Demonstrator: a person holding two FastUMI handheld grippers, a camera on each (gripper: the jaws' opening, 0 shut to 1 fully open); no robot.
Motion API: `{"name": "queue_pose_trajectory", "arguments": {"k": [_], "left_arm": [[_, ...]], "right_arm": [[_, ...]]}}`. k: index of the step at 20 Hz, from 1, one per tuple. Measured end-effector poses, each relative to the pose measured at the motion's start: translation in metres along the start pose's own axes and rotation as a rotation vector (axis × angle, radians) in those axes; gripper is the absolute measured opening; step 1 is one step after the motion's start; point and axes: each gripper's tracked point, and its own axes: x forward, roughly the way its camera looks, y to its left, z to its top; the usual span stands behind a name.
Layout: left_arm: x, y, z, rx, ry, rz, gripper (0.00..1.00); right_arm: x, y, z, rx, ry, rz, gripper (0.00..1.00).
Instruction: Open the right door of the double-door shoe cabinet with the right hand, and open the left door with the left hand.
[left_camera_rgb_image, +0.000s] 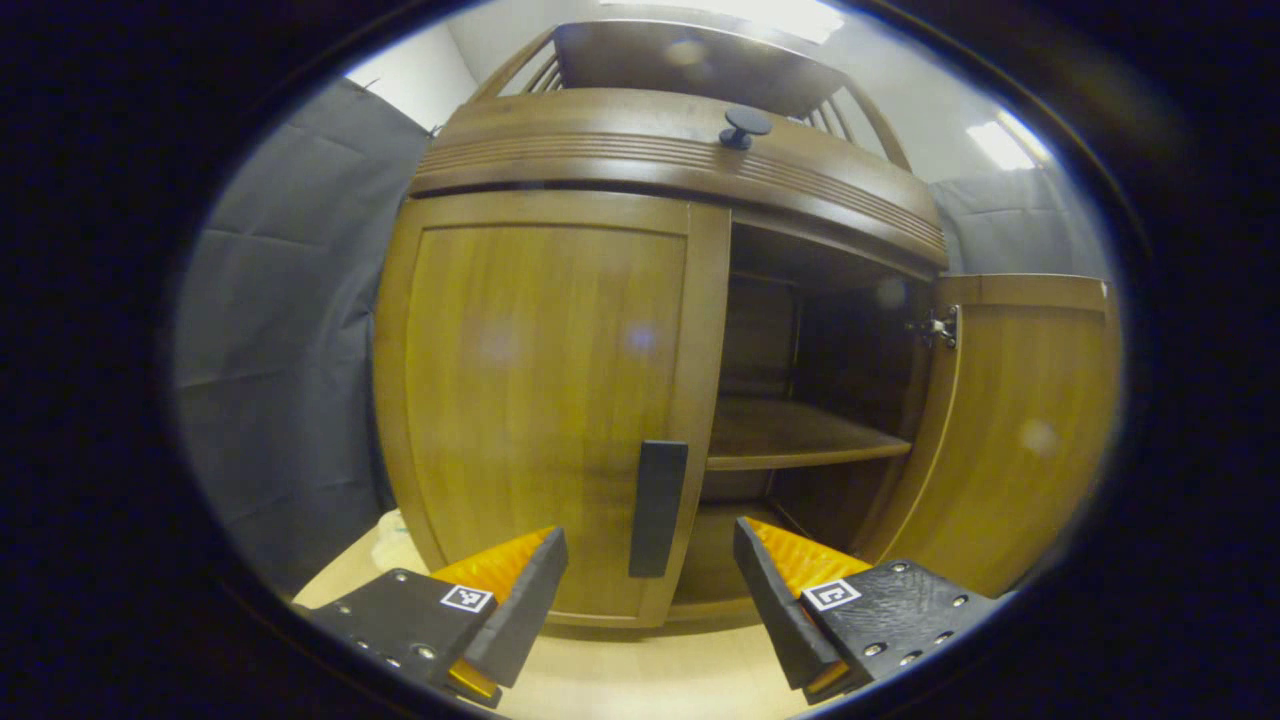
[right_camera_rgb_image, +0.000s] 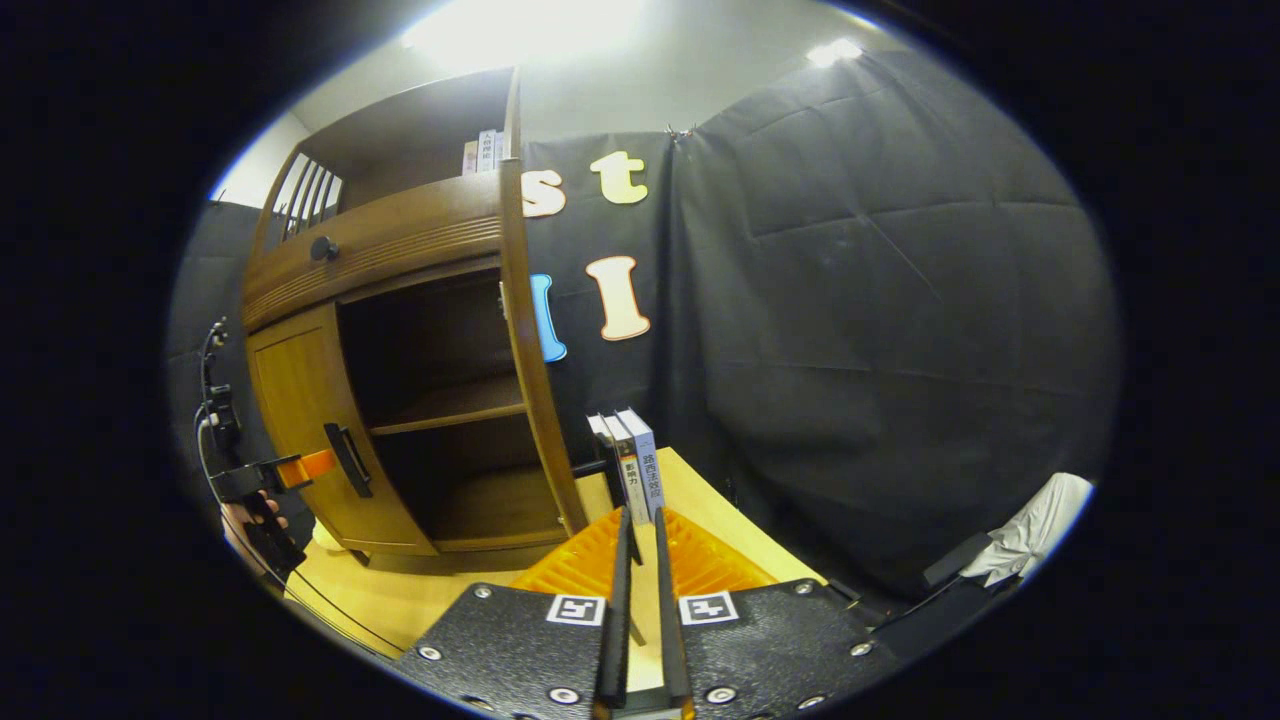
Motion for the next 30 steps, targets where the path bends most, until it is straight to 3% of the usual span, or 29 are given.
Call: {"name": "queue_pose_trajectory", "arguments": {"k": [3, 4, 5, 6, 7, 8, 11, 14, 16, 18, 20, 21, 22, 24, 25, 26, 28, 29, 30], "left_arm": [[0.011, -0.002, 0.003, 0.0, -0.016, -0.023, 1.0], [0.013, -0.004, 0.003, -0.004, -0.016, -0.033, 1.0], [0.015, -0.004, 0.002, -0.009, -0.015, -0.032, 0.9], [0.016, -0.006, 0.003, -0.019, -0.014, -0.033, 0.96], [0.017, -0.008, 0.003, -0.028, -0.011, -0.038, 0.88], [0.021, -0.01, 0.002, -0.033, -0.005, -0.052, 0.8], [0.024, -0.009, 0.001, -0.017, -0.011, -0.063, 0.8], [0.025, -0.011, 0.002, 0.013, -0.013, -0.06, 0.27], [0.026, -0.002, 0.002, 0.063, -0.025, -0.031, 0.21], [0.028, 0.001, 0.004, 0.049, -0.019, -0.01, 0.15], [0.027, -0.003, -0.001, 0.02, -0.01, -0.007, 0.25], [0.027, -0.004, -0.001, 0.015, -0.01, -0.006, 0.22], [0.026, -0.004, 0.0, 0.016, -0.013, -0.006, 0.29], [0.027, -0.003, 0.003, 0.019, -0.017, -0.008, 0.29], [0.027, -0.003, 0.004, 0.016, -0.015, -0.007, 0.23], [0.026, -0.004, 0.005, 0.013, -0.014, -0.007, 0.29], [0.026, -0.004, 0.008, 0.018, -0.017, -0.006, 0.29], [0.024, -0.004, 0.008, 0.023, -0.02, -0.007, 0.17], [0.023, -0.004, 0.01, 0.028, -0.024, -0.009, 0.23]], "right_arm": [[-0.005, 0.025, -0.003, 0.016, -0.03, -0.008, 0.36], [-0.008, 0.034, -0.005, 0.022, -0.034, -0.01, 0.49], [-0.011, 0.042, -0.006, 0.025, -0.036, -0.015, 0.61], [-0.019, 0.049, -0.01, 0.024, -0.045, -0.02, 0.74], [-0.021, 0.056, -0.01, 0.016, -0.054, -0.025, 0.87], [-0.021, 0.064, -0.011, 0.004, -0.055, -0.024, 0.91], [-0.014, 0.09, -0.016, -0.009, -0.041, 0.011, 0.92], [-0.006, 0.109, -0.023, 0.004, -0.015, 0.073, 0.94], [-0.002, 0.113, -0.023, 0.006, -0.024, 0.097, 0.92], [0.0, 0.116, -0.027, 0.015, -0.016, 0.112, 0.94], [0.003, 0.117, -0.03, 0.03, -0.011, 0.127, 0.92], [0.007, 0.117, -0.031, 0.032, -0.007, 0.13, 0.94], [0.01, 0.115, -0.033, 0.03, 0.001, 0.126, 0.94], [0.015, 0.11, -0.032, 0.033, -0.002, 0.113, 0.95], [0.016, 0.111, -0.03, 0.039, -0.005, 0.116, 0.95], [0.016, 0.111, -0.031, 0.043, -0.004, 0.121, 0.92], [0.015, 0.108, -0.036, 0.032, 0.003, 0.115, 0.92], [0.014, 0.108, -0.038, 0.027, 0.01, 0.114, 0.92], [0.013, 0.109, -0.042, 0.024, 0.019, 0.115, 0.95]]}}
